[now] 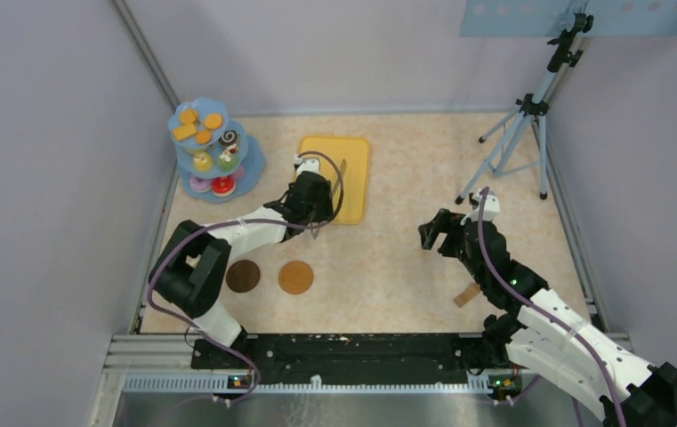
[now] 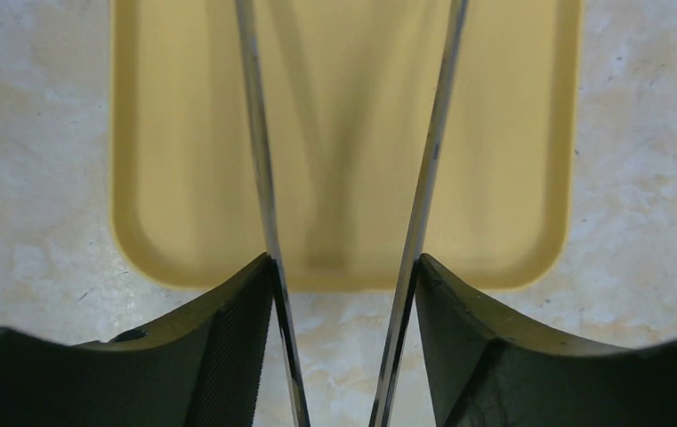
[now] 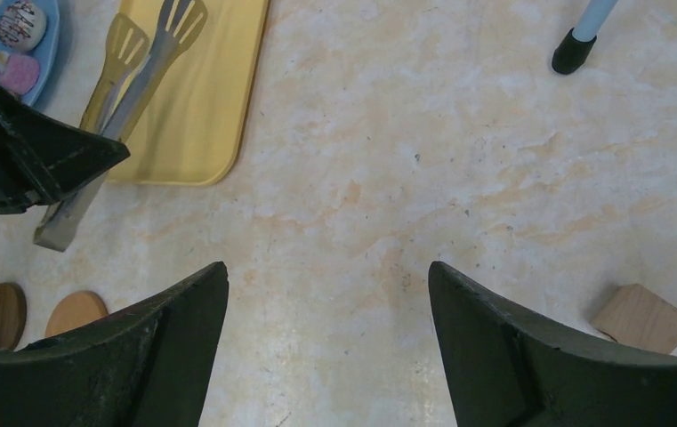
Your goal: Serve the afternoon tea
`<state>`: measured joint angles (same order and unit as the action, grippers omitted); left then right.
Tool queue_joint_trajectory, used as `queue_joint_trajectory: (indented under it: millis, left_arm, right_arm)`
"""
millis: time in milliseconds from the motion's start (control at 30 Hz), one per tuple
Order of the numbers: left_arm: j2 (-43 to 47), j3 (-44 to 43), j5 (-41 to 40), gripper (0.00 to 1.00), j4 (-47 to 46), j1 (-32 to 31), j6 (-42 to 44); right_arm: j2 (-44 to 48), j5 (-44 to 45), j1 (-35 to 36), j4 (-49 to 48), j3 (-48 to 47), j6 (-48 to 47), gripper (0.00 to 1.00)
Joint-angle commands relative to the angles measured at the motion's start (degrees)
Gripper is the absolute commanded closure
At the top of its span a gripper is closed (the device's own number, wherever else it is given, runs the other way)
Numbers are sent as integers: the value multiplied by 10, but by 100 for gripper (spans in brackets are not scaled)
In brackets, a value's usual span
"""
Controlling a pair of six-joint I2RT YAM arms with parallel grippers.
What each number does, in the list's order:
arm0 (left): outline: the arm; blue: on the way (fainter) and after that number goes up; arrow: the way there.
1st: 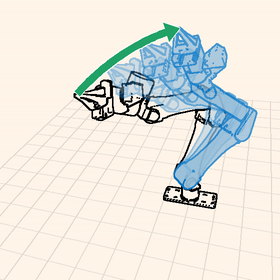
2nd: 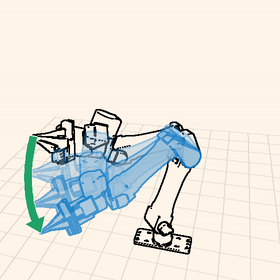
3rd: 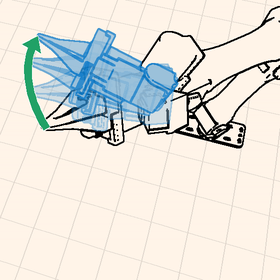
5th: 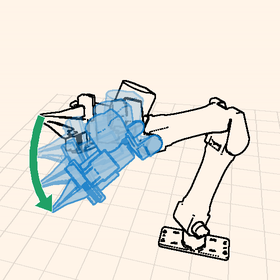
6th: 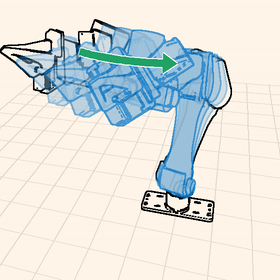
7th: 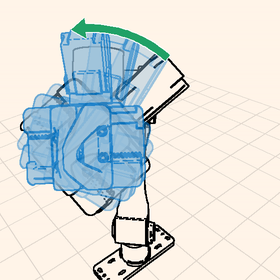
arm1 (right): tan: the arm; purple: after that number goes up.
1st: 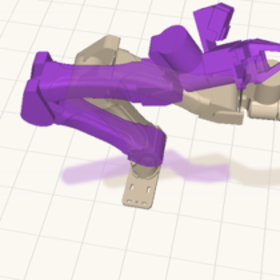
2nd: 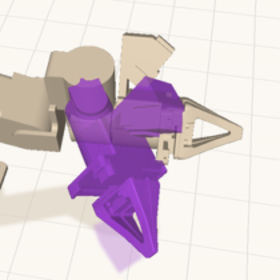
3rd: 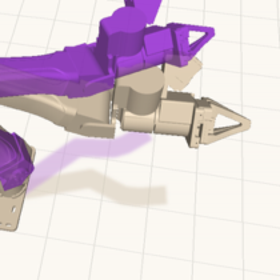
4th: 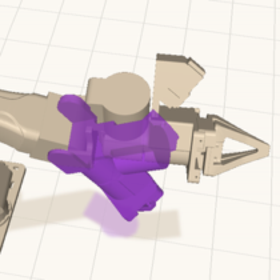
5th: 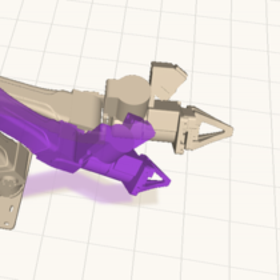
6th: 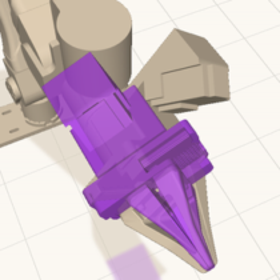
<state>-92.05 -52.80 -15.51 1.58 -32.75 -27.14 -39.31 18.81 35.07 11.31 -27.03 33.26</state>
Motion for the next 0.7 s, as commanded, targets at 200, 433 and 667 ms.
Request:
queue_joint_trajectory:
  millis: [200, 433, 667]
  left_arm:
    - [-69, -35, -27, 28, -78, -5, 26]
    - [-61, -88, -32, 15, 9, 23, 46]
    - [67, 0, 95, 1, 32, 145, 14]
  right_arm:
    - [2, 3, -3, -10, -5, 10, 18]
    - [5, 4, -3, 1, -5, 9, 18]
    - [15, -5, -3, -4, 1, 8, 19]
